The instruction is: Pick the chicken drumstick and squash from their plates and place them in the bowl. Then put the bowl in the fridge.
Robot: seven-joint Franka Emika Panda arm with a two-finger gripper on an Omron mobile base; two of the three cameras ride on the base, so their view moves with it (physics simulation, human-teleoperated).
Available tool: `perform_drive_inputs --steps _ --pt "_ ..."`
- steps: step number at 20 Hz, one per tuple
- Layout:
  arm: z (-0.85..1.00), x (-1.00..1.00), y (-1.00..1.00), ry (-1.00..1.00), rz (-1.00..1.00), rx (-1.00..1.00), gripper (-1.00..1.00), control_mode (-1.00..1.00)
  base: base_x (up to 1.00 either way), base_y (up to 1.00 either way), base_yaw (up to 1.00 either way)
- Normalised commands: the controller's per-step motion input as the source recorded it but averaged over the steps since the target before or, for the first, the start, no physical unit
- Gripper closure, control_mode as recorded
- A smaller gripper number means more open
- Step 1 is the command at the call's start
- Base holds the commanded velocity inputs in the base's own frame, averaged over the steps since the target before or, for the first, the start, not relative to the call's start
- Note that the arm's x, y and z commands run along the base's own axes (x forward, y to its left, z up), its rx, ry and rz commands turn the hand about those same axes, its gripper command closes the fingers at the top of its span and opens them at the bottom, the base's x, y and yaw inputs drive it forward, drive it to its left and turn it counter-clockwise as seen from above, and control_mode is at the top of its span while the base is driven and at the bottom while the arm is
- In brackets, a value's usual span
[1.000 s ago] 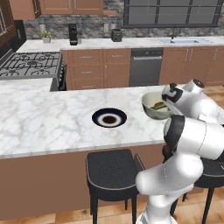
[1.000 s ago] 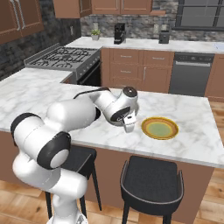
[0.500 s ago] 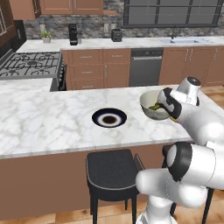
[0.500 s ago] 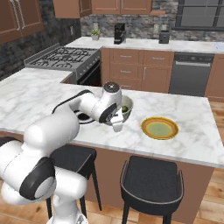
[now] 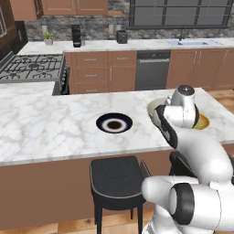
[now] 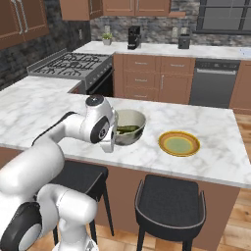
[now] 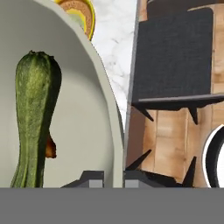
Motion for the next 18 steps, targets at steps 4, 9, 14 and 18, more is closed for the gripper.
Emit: perform_drive_inputs --steps 4,9,14,18 --pt "0.1 -0.25 0.36 -0.01 -0.35 0.14 1.0 -1.0 0.0 0.0 0.0" --pt "0.09 -0.1 0.2 -0.03 -0.16 0.23 1.0 -1.0 0.0 0.0 0.0" --pt "0.0 -0.01 0.01 -0.06 0.0 0.12 1.0 -1.0 0.0 0.0 0.0" --pt "0.0 0.0 0.0 0.0 0.0 0.0 1.0 -1.0 0.0 0.0 0.0"
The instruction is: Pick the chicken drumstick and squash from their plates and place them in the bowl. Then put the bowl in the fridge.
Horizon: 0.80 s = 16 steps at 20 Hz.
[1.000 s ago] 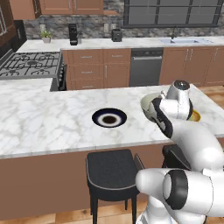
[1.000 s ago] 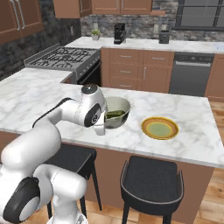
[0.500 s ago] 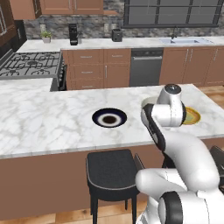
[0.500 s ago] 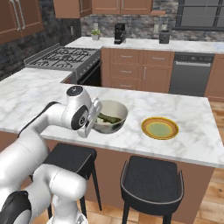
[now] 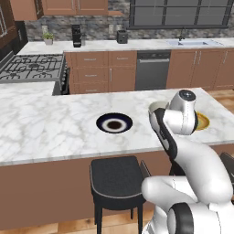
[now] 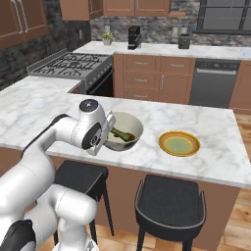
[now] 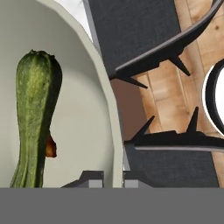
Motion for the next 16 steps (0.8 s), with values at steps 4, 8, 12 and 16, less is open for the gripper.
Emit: perform_drive_inputs --steps 4,8,12,16 --pt "0.0 0.0 0.0 0.0 0.0 0.0 1.0 -1.0 0.0 0.0 0.0" --pt "0.0 0.0 0.0 0.0 0.0 0.0 1.0 -1.0 0.0 0.0 0.0" --pt "0.0 0.0 0.0 0.0 0.0 0.0 1.0 1.0 0.0 0.0 0.0" --pt "0.0 0.0 0.0 0.0 0.0 0.0 1.0 1.0 0.0 0.0 0.0"
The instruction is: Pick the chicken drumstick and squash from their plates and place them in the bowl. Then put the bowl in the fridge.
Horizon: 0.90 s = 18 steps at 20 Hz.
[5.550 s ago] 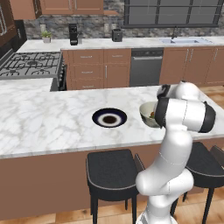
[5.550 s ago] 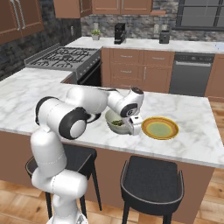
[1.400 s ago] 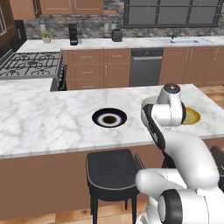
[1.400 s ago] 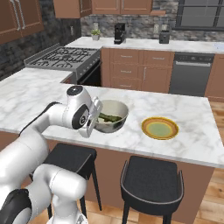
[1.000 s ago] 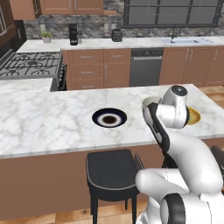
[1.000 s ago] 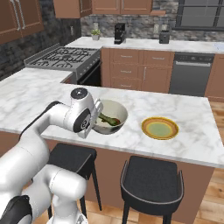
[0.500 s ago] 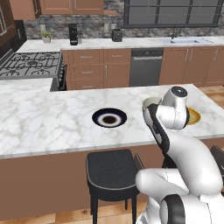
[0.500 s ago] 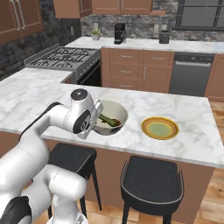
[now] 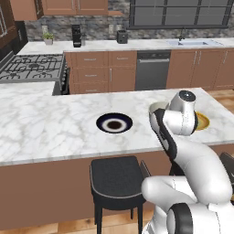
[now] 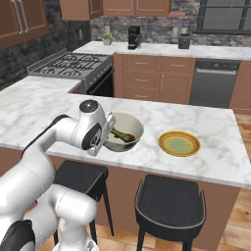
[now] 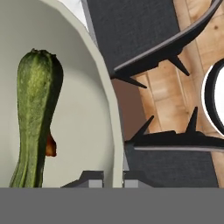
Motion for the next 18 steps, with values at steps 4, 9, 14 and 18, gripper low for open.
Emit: perform_drive_inputs --steps 4,9,14,18 --pt "0.0 0.0 0.0 0.0 0.0 0.0 1.0 1.0 -0.34 -0.09 0.0" --pt "0.0 0.0 0.0 0.0 0.0 0.0 1.0 1.0 -0.81 -0.23 0.03" --pt "0.0 0.0 0.0 0.0 0.0 0.0 1.0 1.0 -0.47 -0.39 0.3" --pt "0.0 0.0 0.0 0.0 0.0 0.0 1.0 1.0 -0.05 -0.38 -0.01"
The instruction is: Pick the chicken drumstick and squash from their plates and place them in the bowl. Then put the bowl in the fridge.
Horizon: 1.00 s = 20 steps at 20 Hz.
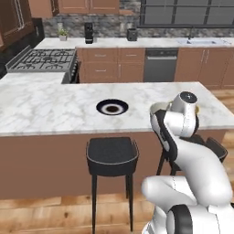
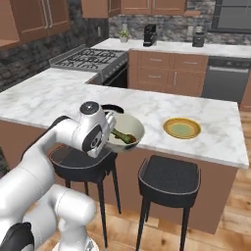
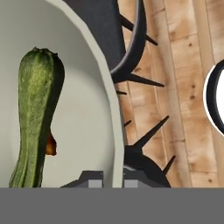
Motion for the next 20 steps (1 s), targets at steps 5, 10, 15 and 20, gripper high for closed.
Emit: perform_drive_inputs --steps 5,10,15,20 --pt "0.0 0.0 0.0 0.0 0.0 0.0 1.0 1.0 0.0 -0.29 -0.48" --pt "0.0 0.0 0.0 0.0 0.0 0.0 1.0 1.0 0.01 -0.02 -0.87" --pt "0.0 0.0 0.0 0.0 0.0 0.0 1.0 1.0 0.0 0.0 -0.99" --pt "0.0 0.0 0.0 0.0 0.0 0.0 1.0 1.0 0.03 0.0 -0.95"
